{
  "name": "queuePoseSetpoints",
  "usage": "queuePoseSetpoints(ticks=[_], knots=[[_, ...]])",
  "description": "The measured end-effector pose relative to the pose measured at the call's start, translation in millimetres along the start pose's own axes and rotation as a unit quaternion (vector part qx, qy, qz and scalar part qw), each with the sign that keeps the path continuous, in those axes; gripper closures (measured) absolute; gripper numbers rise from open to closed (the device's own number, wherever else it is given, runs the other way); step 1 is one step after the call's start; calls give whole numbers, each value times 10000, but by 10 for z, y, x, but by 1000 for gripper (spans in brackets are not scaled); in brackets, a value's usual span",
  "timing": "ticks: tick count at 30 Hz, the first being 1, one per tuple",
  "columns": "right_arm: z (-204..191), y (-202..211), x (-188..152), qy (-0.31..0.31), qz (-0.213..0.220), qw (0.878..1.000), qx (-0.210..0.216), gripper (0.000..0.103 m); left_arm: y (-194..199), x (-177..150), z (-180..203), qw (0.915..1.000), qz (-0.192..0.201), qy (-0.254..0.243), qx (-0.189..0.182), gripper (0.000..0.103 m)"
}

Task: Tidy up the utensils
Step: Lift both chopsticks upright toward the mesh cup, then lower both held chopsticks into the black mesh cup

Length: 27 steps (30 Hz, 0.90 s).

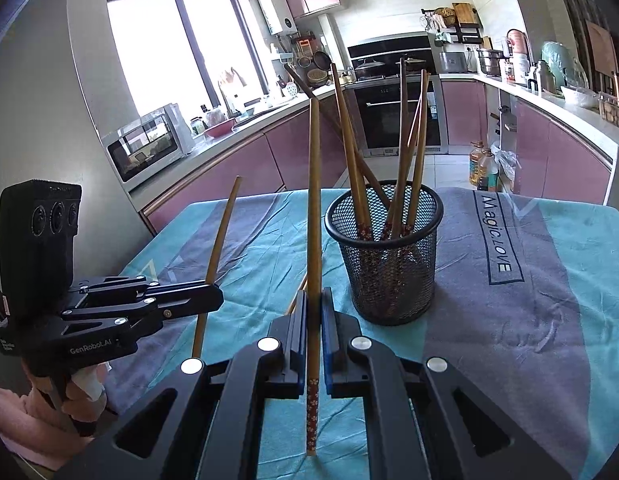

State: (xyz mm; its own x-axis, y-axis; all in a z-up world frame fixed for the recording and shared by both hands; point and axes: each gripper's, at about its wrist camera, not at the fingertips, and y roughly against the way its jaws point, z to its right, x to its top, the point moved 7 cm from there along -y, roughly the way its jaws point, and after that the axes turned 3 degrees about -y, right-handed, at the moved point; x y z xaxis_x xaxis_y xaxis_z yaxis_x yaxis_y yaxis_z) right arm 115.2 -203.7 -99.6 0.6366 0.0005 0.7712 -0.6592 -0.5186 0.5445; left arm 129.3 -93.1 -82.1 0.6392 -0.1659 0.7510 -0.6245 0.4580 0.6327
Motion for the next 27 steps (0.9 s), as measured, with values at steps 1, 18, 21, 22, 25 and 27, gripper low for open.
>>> queuePoseSetpoints(ticks=[1, 18, 21, 22, 25, 27], knots=[[-6, 6, -2, -3, 8, 10000, -2, 97, 7, 6, 4, 10000, 11, -2, -2, 96], [41, 115, 92, -25, 142, 9999, -26, 97, 55, 78, 37, 9998, 100, -14, -178, 96], [54, 135, 113, -35, 175, 9998, -38, 97, 72, 101, 48, 9997, 145, -27, -193, 96], [52, 139, 120, -33, 183, 9998, -41, 97, 80, 113, 53, 9997, 165, -28, -203, 96], [55, 159, 140, -23, 220, 9997, -48, 97, 100, 139, 66, 9995, 206, -20, -245, 96], [47, 172, 160, -18, 247, 9997, -58, 97, 110, 158, 74, 9994, 227, -23, -253, 96]])
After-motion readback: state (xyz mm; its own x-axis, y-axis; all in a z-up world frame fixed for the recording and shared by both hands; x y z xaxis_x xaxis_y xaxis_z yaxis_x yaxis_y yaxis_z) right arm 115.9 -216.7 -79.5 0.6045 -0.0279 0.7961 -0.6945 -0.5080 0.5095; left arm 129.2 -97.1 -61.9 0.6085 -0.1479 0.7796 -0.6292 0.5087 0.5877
